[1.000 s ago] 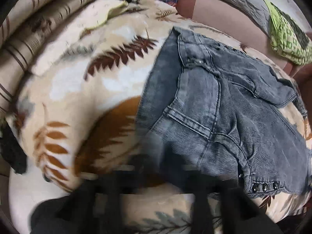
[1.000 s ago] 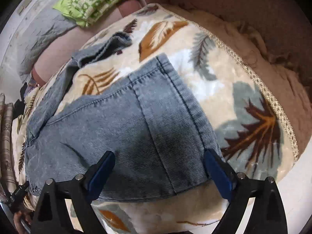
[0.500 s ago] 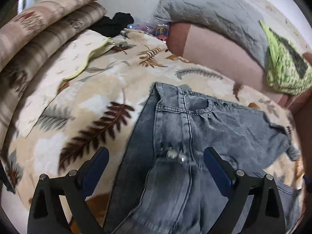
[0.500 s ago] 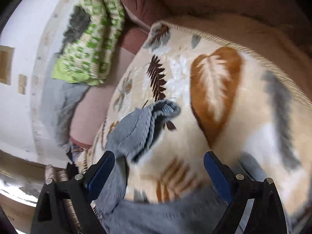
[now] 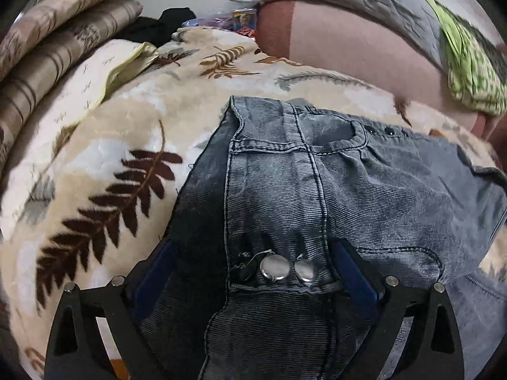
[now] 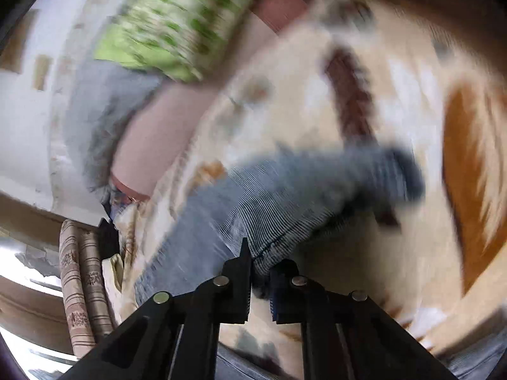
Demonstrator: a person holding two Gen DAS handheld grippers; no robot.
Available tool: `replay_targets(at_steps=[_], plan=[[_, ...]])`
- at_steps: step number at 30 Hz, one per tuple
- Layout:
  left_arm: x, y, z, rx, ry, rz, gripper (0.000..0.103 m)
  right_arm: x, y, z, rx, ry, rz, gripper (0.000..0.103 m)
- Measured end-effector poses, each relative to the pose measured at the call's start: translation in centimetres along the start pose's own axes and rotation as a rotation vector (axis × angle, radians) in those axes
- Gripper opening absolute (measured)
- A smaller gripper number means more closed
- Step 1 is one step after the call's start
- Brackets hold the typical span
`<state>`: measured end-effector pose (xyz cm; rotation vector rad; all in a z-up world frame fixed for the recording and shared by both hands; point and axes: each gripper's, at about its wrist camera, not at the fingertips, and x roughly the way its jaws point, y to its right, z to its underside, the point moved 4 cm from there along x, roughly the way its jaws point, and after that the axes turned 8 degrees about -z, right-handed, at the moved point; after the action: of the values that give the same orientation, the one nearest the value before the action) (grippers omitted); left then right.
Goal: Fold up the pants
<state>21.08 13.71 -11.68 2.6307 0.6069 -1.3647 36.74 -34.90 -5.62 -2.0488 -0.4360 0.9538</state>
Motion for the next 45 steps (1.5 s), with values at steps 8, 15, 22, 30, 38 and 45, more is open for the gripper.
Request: replay_targets(at_steps=[8, 15, 22, 30, 38, 45], plan=[[0.1, 0.1, -0.1, 0.001, -0.011, 0.003, 0.099, -2.1, 6.6, -5.6, 0.15, 0.169, 0.107, 0.099], [0.1, -0.5, -0.4, -0.061, -0.061, 0.007, 0.099, -4.9, 10.5, -3.0, 0.14, 0.08, 0.201, 0.091], [1.0, -1.4, -1.1, -0.233, -0.098, -0.007, 0.084, 0.8, 9.9, -4.0, 0.031, 0.016, 0.327, 0.04], [0.5, -1.1, -3.2, -0.167, -0.129, 0.007, 0.012, -6.3, 5.2, -2.7, -0.095, 0.09, 0.345, 0.016], [2.1, -0.4, -3.0, -0.022, -0.228, 0.029, 0.045, -6.9, 12.7, 3.5, -0.048, -0.147, 0.537, 0.053], [1.1, -2.9, -9.2, -0.116, -0.046, 0.024, 0.08, -9.8, 8.2, -2.9, -0.082, 0.07, 0.384, 0.068]])
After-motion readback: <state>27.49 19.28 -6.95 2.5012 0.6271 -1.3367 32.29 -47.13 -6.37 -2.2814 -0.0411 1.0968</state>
